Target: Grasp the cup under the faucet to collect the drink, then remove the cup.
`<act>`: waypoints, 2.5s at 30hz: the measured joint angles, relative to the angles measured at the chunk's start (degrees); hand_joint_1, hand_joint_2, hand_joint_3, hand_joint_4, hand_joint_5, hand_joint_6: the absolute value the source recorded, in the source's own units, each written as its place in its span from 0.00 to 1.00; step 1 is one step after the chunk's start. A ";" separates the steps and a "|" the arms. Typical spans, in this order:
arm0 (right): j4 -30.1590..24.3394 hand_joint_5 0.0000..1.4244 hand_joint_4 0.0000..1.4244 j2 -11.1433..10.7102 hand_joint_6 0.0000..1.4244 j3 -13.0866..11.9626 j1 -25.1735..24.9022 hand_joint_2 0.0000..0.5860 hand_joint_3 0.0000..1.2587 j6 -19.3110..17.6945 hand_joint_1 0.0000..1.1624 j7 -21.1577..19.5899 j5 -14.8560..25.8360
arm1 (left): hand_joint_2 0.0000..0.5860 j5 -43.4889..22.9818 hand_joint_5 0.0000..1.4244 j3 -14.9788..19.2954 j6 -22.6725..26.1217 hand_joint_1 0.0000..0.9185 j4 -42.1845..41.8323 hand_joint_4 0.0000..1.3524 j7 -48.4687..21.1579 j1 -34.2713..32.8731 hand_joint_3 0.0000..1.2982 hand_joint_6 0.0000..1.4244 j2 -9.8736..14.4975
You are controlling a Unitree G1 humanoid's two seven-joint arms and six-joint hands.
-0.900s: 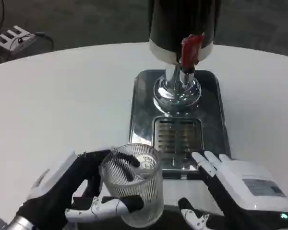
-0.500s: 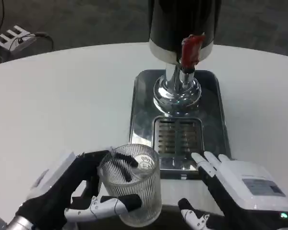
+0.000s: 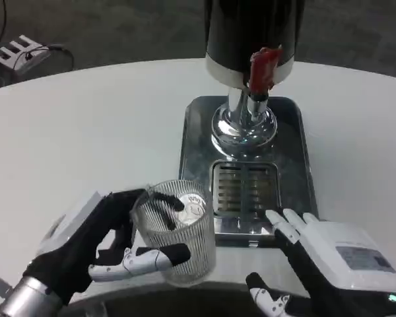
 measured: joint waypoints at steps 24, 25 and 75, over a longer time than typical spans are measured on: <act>-4.88 0.00 0.00 1.55 0.04 -2.33 5.99 0.80 0.05 -1.78 0.34 0.33 2.41 | 0.16 10.94 0.91 -5.16 -1.24 0.47 28.84 0.86 11.44 -24.92 0.84 0.93 -0.21; -4.96 0.00 0.00 1.69 0.04 -2.15 6.18 0.80 0.05 -2.03 0.34 0.33 2.42 | 0.16 11.14 0.91 -5.64 -1.28 0.47 29.92 0.86 11.95 -25.82 0.84 0.93 -0.25; -9.14 0.00 0.00 4.77 0.05 -6.25 11.03 0.80 0.06 -4.02 0.34 0.63 5.42 | 0.10 19.69 0.67 -21.65 1.44 0.27 57.78 0.52 20.56 -51.47 0.59 0.72 -9.81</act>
